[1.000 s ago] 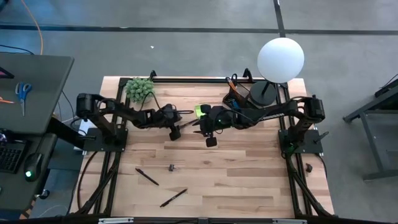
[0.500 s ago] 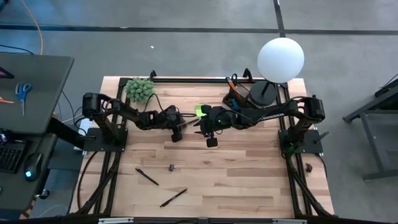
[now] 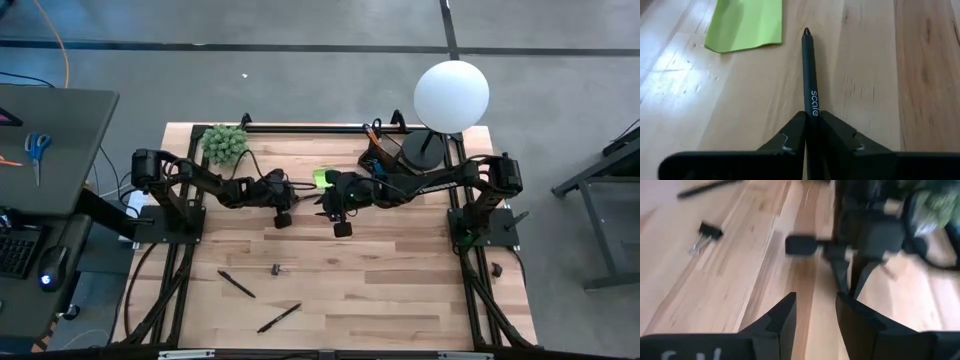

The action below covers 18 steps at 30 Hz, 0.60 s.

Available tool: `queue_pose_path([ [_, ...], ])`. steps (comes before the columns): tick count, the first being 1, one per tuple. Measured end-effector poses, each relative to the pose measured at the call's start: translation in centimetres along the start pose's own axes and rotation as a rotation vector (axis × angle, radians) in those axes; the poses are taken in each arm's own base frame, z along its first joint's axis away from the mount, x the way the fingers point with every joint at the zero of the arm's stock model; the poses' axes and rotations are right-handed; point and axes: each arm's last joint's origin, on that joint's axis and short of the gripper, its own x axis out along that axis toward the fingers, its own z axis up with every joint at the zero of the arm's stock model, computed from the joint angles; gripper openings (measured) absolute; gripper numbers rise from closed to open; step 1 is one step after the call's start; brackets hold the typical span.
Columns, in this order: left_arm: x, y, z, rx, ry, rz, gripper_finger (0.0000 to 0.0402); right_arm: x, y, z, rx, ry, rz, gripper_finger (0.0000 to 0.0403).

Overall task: Pick and place office supplies into organizer
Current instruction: Put the black pen into the black desk organizer

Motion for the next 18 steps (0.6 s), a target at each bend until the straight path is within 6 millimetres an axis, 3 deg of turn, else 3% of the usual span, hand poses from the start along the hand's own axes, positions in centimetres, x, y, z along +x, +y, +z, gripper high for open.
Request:
queue_pose_path([
  [6,-0.7,-0.2,0.4,0.006,-0.015,-0.031,0.0009,0.0,-0.1,-1.1,0.053,0.101,-0.012,0.0129],
  [13,-1.5,-1.4,2.1,0.021,-0.037,-0.075,0.0024,0.3,0.1,-0.8,0.059,0.066,-0.006,0.0129],
  [18,-2.0,-2.6,3.9,0.053,-0.049,-0.112,0.0007,1.4,0.2,-1.5,0.059,0.077,-0.002,0.0129],
])
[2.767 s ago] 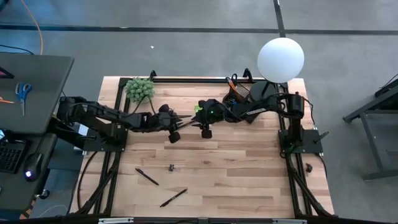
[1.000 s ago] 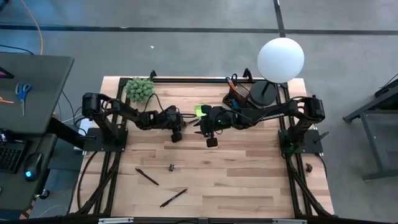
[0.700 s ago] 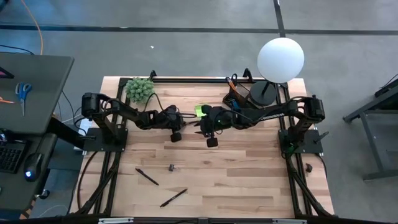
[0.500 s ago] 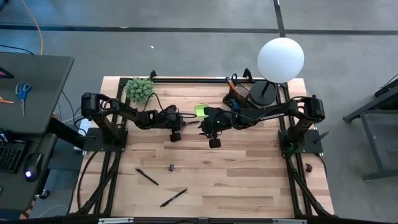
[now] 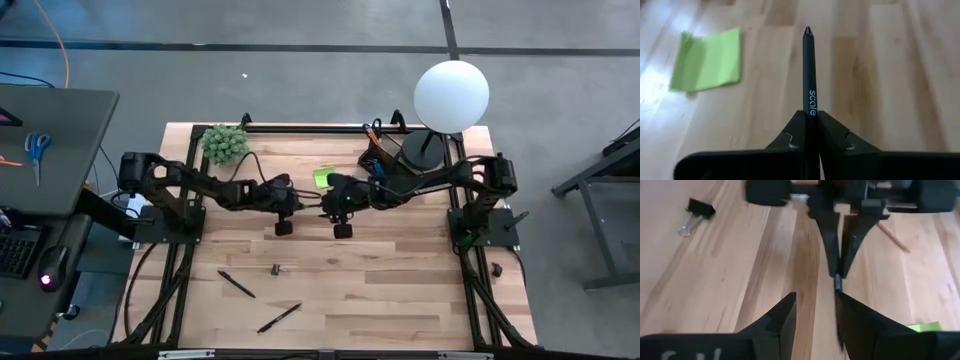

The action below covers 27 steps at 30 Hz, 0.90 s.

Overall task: Pick and place office supplies into organizer
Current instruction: Put the black pen into the black desk organizer

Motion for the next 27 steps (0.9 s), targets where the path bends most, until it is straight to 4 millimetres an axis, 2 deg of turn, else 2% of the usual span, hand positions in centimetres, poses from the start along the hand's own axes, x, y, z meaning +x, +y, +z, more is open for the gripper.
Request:
queue_pose_path([
  [4,0.0,-0.5,1.0,-0.014,0.027,0.0,0.001,1.2,0.2,-0.7,-0.01,0.024,0.0,0.0129],
  [9,-0.2,-1.7,2.4,0.001,0.013,-0.027,0.0021,2.5,0.7,-1.9,-0.038,0.099,-0.085,0.0129],
  [15,-0.5,-3.1,3.3,0.036,-0.008,-0.009,0.0009,2.6,0.8,-1.8,-0.051,0.101,-0.116,0.0129],
  [21,-0.7,-3.6,4.2,0.05,-0.002,-0.006,0.0016,2.6,1.0,-1.7,-0.041,0.087,-0.069,0.0126],
  [24,-0.7,-3.6,4.3,0.043,0.0,-0.006,0.0018,2.6,1.0,-1.7,-0.038,0.085,-0.055,0.0106],
  [27,-0.7,-3.5,4.3,0.04,0.003,-0.005,0.0019,2.6,1.1,-1.7,-0.036,0.078,-0.027,0.0064],
])
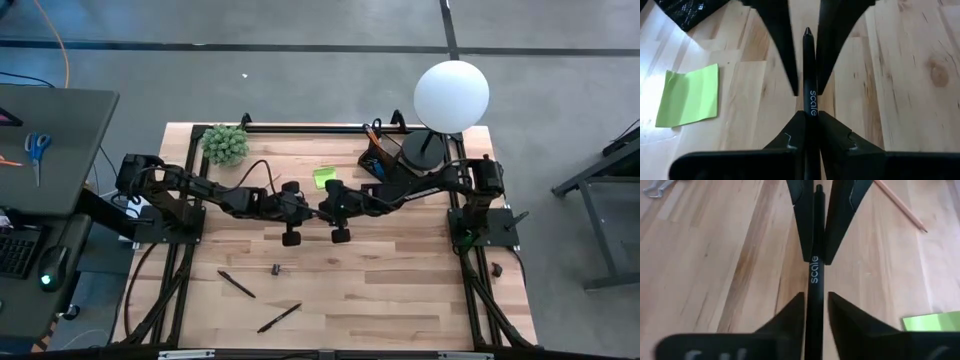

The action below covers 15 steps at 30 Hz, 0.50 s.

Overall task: Pick and place office supplies into organizer
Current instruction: Put the black pen into the black desk organizer

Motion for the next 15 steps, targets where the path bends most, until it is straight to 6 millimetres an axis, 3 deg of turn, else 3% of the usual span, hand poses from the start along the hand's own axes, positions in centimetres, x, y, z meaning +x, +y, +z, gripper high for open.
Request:
queue_pose_path([
  [3,0.0,0.0,0.0,-0.005,0.0,0.002,0.002,0.0,0.0,0.0,-0.008,-0.006,0.011,0.0021],
  [10,-0.3,0.3,0.0,0.008,0.016,0.087,0.0033,0.0,-0.3,0.1,0.015,0.002,-0.065,0.0038],
  [15,-2.1,1.1,0.5,0.002,0.008,0.22,0.0059,-0.1,-1.2,0.3,0.062,-0.01,-0.163,0.0019],
])
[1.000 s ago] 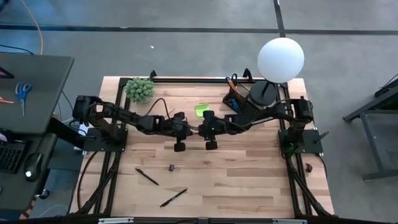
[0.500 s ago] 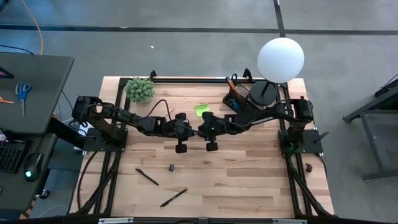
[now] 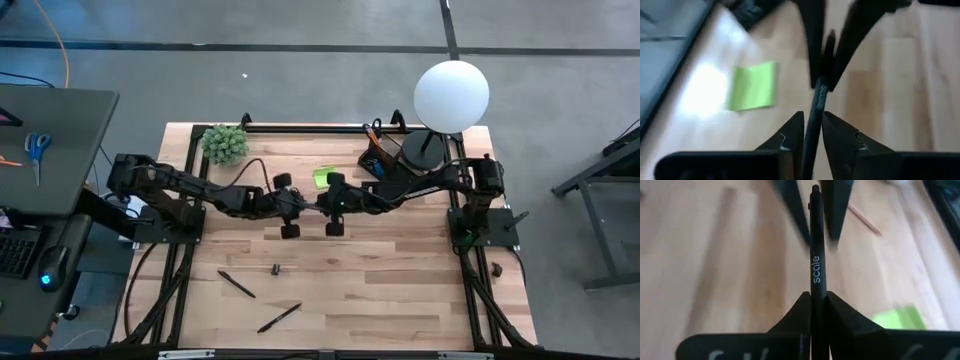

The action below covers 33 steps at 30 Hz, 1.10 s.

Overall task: Pick and place office supplies into organizer
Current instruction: Put the black pen into the black desk organizer

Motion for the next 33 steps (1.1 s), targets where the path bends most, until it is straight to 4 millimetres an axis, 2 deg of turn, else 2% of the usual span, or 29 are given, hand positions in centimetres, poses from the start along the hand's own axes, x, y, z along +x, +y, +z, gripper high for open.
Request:
queue_pose_path([
  [5,-2.8,1.2,1.2,-0.054,-0.084,-0.008,0.0076,0.2,-1.4,-0.6,0.081,0.039,-0.063,0.0023],
  [10,-4.3,1.6,0.0,-0.105,-0.188,-0.027,0.0073,-0.6,-2.4,-0.9,0.121,0.087,-0.109,0.0021],
  [15,-4.9,1.9,-0.9,-0.136,-0.328,-0.03,0.0057,-4.5,-4.1,0.7,0.124,0.068,-0.226,0.0021],
  [18,-5.1,1.7,-0.9,-0.126,-0.386,-0.086,0.0047,-7.6,-5.6,1.8,0.159,-0.019,-0.264,0.0026],
  [20,-5.1,1.7,-0.8,-0.126,-0.409,-0.114,0.0041,-9.7,-6.2,1.5,0.187,-0.075,-0.284,0.0027],
  [22,-5.2,1.7,-0.7,-0.124,-0.417,-0.128,0.0034,-11.2,-6.6,0.2,0.231,-0.113,-0.315,0.0024],
  [25,-5.2,1.6,-0.7,-0.121,-0.419,-0.135,0.0024,-12.7,-6.9,-2.9,0.301,-0.188,-0.378,0.0021],
  [31,-5.3,1.6,-0.4,-0.12,-0.451,-0.162,0.0008,-13.9,-7.6,-9.4,0.449,-0.371,-0.597,0.0028],
  [33,-5.3,1.6,-0.4,-0.117,-0.458,-0.178,0.0004,-14.3,-8.1,-10.7,0.476,-0.438,-0.651,0.0035],
])
